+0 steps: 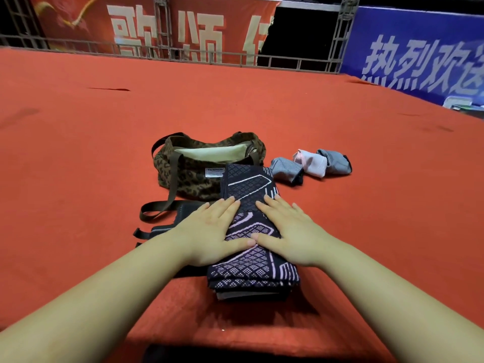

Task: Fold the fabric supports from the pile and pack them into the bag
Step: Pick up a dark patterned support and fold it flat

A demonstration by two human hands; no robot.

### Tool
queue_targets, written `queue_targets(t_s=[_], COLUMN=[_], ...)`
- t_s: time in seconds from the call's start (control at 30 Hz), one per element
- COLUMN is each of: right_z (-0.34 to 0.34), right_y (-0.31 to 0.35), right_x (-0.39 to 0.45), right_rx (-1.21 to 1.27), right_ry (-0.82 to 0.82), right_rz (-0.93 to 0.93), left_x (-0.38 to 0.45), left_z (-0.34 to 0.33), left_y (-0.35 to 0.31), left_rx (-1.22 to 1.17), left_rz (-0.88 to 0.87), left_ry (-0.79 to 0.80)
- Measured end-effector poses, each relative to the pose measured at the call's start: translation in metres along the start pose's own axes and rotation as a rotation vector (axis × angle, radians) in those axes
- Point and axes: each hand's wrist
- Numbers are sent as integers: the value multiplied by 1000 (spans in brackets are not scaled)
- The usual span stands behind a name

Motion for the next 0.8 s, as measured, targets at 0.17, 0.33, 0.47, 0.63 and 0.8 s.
queue_targets(t_s=[0.17, 0.33, 0.47, 0.63, 0.8], right_z=[5, 25, 30, 29, 33], right_y=[-4, -26, -59, -112, -166], right_x=[-1, -12, -29, -50, -62], right_rx=[31, 252, 261, 186, 102], right_ry=[-19, -173, -213, -183, -160], right_rz=[5, -95, -199, -297, -359], left_x=[1, 13, 39, 96, 139], left_z=[11, 44, 60, 47, 20], left_y=[-6, -27, -84, -160, -192], left_rx=[73, 195, 160, 101, 54], left_rz=[6, -27, -118, -149, -58], left_ry=[51, -41, -117, -59, 8])
Point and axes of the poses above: each hand's wrist, its own x-axis towards the middle knuckle, its own z-axis out of the back of the hand, y = z × x, and after that the axes turned 6 degrees about -y, right-handed
